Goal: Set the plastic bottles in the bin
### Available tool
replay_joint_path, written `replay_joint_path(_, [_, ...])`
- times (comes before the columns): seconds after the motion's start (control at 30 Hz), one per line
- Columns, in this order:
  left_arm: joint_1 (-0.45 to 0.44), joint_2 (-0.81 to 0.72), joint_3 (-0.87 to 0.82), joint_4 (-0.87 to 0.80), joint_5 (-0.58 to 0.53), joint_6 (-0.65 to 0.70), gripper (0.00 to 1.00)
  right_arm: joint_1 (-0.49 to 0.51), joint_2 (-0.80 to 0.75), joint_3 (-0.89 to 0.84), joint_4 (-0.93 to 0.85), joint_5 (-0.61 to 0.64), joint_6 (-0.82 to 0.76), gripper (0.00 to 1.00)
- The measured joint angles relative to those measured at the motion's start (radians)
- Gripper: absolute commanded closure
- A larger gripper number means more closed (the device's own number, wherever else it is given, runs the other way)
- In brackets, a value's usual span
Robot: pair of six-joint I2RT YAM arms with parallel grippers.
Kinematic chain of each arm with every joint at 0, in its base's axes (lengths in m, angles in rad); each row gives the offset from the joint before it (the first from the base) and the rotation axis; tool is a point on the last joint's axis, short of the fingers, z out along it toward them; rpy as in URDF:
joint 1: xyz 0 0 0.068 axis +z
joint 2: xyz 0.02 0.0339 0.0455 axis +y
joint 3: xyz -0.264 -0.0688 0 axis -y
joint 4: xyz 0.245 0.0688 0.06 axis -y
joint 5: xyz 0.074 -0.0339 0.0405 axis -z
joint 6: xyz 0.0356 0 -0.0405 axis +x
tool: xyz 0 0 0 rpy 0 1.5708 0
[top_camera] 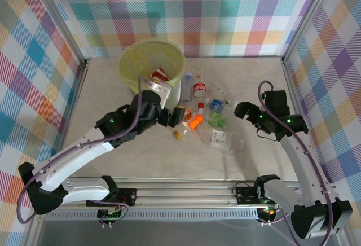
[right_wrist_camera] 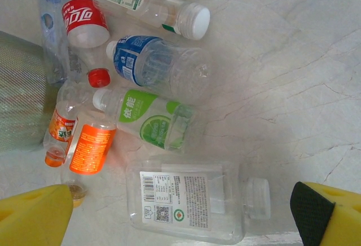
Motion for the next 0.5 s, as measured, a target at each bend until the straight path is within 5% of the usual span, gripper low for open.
replay_joint_path(0.5, [-0.122,0.361,-0.098,0.145,-0.073,-0.108,0.11,0.0,0.0,-0.005,0.0,0.016,0.0,0.0])
